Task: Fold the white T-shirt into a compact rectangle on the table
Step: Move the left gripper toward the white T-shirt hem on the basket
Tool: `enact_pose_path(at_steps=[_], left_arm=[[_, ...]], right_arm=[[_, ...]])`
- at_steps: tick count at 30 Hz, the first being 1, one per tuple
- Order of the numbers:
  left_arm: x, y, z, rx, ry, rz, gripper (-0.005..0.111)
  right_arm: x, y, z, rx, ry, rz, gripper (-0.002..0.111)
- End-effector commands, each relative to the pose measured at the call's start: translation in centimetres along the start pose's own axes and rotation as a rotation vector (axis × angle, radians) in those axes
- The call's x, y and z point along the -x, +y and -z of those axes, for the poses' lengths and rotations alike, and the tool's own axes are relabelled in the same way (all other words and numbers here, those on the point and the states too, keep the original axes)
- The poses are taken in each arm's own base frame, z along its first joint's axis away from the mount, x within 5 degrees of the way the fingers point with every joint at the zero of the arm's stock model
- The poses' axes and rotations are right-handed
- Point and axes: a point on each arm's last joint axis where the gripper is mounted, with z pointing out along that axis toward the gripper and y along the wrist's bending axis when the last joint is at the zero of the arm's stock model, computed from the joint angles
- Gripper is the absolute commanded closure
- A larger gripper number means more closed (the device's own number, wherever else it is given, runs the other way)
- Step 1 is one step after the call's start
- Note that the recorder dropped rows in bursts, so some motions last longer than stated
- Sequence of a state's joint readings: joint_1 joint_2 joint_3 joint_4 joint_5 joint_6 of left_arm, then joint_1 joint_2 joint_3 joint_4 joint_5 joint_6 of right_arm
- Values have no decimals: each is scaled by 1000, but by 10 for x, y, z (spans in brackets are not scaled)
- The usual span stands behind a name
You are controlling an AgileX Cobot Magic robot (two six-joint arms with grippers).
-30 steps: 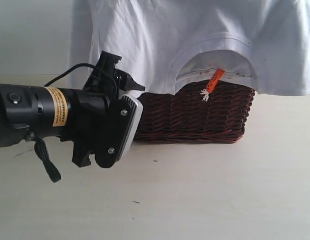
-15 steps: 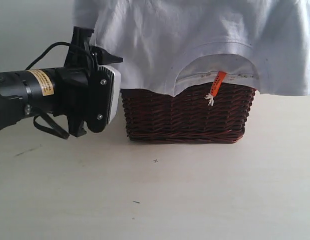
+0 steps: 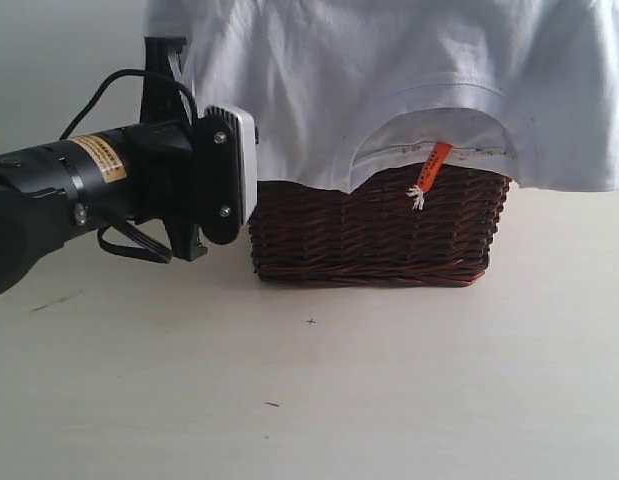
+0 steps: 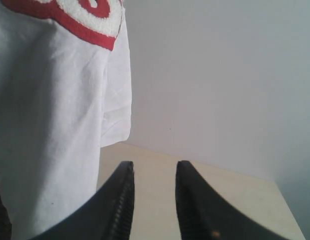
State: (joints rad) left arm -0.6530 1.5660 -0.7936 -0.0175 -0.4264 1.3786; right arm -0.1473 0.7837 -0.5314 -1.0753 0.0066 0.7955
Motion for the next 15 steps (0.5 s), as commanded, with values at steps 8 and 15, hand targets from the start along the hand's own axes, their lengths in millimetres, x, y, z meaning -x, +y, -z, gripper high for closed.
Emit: enact_pose_path(at_steps=[8,15], left_arm=[[11,-20,1,-173,21,29,42],[-17,-32,-22,-9,273,-128,42]], right_arm=[[0,1,1,11,-11,-27,78],[2,3,1,37,-36,-27,78]])
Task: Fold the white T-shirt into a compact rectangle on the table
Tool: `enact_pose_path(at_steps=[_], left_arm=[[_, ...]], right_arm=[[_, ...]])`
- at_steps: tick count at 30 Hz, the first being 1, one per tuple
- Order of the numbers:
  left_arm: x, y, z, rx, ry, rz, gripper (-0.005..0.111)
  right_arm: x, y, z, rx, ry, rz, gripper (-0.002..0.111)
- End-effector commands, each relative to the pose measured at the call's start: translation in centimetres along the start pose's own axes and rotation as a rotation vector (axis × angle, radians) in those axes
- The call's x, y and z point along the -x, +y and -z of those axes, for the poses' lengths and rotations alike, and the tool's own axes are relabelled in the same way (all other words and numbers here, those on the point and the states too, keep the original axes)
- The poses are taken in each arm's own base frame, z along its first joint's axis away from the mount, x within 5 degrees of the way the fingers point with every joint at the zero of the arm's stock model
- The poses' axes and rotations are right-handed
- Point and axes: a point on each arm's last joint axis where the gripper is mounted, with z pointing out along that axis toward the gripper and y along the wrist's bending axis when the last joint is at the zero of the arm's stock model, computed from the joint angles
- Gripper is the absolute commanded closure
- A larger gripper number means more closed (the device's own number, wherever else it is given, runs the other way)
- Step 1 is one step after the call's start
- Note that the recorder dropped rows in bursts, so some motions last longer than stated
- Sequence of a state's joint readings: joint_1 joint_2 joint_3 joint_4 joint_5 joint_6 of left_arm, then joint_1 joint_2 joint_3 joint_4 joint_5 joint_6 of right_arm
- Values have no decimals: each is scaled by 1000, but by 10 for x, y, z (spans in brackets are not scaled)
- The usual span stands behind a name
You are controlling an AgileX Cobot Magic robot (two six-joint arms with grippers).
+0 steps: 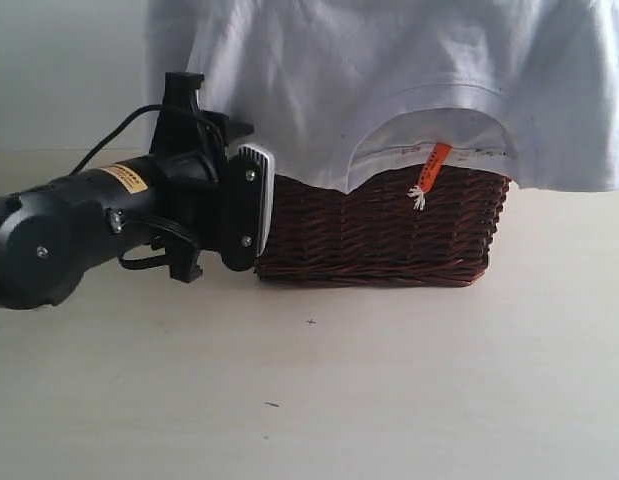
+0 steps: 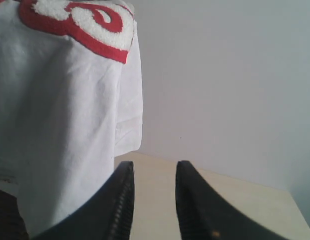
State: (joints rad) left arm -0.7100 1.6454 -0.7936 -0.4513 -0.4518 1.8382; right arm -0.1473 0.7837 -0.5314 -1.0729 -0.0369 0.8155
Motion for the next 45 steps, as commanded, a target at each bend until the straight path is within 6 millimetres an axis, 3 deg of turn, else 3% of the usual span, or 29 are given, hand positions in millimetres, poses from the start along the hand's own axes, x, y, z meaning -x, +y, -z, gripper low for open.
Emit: enact_pose_path(at_steps=[1,8,13,18,26,31,34,39,45], left_arm=[[-15,-7,-15,127,175,-42,42],[-23,3,-12,382,280,55,43],[-9,-2,-3,442,207,-31,54],[7,-7,2,460,133,-53,49],[5,7,11,569,141,37,48],[-6,13,18,592,199,276,49],[-8,19,24,620,185,350,60],[4,26,32,639,137,349,103],[24,41,52,679,84,273,107]], right_arm=[[-1,0,1,4,-4,-1,78],[-2,0,1,-6,5,5,78],[-2,-1,1,-10,9,5,78],[-2,-1,1,-12,11,5,78],[3,-2,10,-23,-29,4,78],[2,-3,11,-36,-22,0,78],[3,-3,11,-32,-25,0,78],[3,-3,11,-29,-29,0,78],[3,-2,11,-24,-33,-21,78]])
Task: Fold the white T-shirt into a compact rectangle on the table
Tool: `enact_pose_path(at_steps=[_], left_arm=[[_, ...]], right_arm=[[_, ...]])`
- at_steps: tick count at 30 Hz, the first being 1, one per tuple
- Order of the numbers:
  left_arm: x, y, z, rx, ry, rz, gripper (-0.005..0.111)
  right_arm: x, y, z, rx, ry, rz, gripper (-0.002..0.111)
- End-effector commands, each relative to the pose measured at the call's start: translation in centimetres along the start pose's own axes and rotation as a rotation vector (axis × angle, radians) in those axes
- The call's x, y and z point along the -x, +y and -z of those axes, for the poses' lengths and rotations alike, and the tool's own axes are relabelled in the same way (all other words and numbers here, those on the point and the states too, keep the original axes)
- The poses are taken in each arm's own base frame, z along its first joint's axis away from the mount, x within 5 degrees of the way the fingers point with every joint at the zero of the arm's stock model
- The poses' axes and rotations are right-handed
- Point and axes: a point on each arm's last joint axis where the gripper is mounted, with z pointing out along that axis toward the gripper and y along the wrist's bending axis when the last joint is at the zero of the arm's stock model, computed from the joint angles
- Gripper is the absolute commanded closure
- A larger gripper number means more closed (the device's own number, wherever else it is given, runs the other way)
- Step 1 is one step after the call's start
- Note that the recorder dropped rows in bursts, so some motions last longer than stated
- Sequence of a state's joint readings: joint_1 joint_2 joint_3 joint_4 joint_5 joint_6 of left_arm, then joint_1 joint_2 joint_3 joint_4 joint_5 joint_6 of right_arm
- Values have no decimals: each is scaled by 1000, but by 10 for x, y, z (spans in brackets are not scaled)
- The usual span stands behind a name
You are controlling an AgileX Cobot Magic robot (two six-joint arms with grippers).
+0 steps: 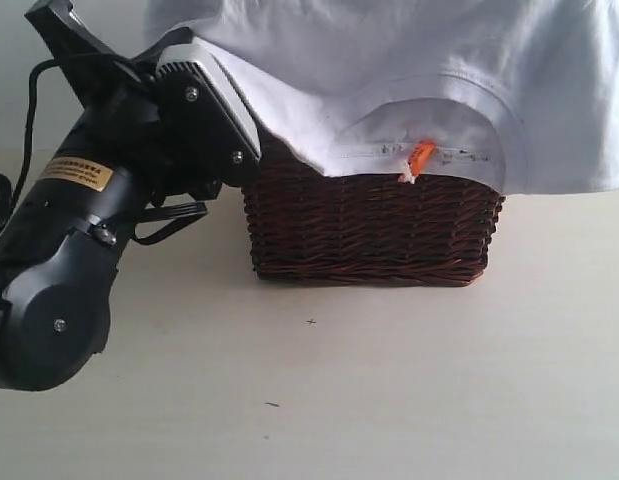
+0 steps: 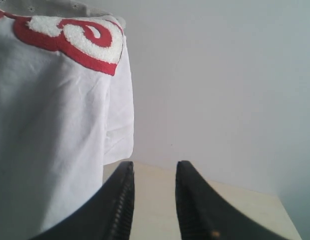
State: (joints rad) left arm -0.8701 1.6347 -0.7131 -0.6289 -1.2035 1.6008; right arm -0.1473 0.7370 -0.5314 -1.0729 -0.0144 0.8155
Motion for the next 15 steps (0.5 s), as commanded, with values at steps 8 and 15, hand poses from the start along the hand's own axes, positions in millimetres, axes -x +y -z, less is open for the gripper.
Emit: enact_pose_path(at_steps=[8,15], left_arm=[[18,77,20,186,-76,232,107],[19,103,28,229,-113,371,107]], right_arm=[[25,13,35,139,-271,79,65],[15,58,55,568,-397,536,54]])
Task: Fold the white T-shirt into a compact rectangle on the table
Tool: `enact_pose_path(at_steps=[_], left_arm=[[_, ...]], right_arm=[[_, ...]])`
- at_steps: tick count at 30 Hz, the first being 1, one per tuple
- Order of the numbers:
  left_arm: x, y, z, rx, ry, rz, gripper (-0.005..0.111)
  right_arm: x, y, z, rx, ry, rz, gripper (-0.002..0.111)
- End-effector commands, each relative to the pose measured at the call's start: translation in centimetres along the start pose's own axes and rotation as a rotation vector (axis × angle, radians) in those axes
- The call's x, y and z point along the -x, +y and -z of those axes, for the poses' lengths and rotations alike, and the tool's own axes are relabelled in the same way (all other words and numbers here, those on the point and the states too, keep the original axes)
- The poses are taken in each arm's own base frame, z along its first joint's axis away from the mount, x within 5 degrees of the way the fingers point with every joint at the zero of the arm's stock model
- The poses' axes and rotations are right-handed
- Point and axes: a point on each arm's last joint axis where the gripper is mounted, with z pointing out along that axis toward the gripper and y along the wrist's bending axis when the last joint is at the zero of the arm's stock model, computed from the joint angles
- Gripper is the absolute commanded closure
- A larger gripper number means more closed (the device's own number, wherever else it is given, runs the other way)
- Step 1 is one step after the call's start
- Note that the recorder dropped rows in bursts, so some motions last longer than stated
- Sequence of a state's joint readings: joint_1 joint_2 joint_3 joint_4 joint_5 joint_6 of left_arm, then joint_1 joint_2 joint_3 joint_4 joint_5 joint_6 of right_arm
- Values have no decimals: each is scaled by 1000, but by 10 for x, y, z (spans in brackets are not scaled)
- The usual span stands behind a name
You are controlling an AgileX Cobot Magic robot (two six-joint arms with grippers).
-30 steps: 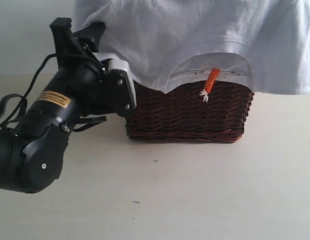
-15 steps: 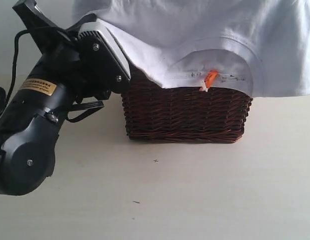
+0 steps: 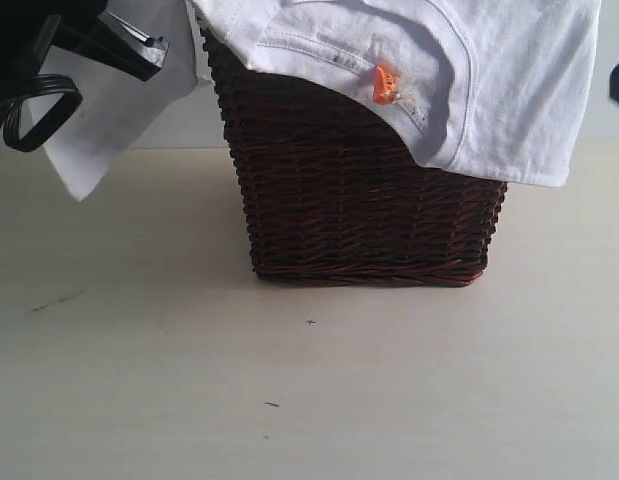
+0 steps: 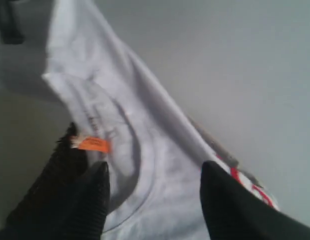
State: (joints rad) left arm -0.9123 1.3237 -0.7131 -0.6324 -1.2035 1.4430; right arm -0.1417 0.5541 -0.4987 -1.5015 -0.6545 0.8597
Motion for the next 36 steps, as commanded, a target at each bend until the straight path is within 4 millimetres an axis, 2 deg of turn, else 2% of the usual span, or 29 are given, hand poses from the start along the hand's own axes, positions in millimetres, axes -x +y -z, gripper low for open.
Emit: enact_pose_path(at_steps=[1,4,8,14,18,21,25,33,36], left_arm=[[2,2,1,-2,-1,27,107],[2,0,1,-19,-2,24,107],[3,0,1,-23,-18,18,107],[3,0,1,-23,-21,37,107],[8,-3,1,-51,-75,31,107],[9,-6,1,-89,-85,23,107],[10,-5,2,-85,-92,-1,107],[18,9,4,-53,-145,8,107],[21,17,5,-37,-153,68,107]], right_arm=[[-11,9,-4,103,87,93,54],[-21,11,-12,103,156,60,53],[-46,22,-20,117,264,205,45],[-90,32,-49,144,537,303,45],[-107,35,-59,153,656,361,45],[-105,28,-74,131,664,321,45],[-96,12,-80,31,667,293,46],[-102,20,-87,98,664,281,46],[-101,20,-88,104,656,278,46]])
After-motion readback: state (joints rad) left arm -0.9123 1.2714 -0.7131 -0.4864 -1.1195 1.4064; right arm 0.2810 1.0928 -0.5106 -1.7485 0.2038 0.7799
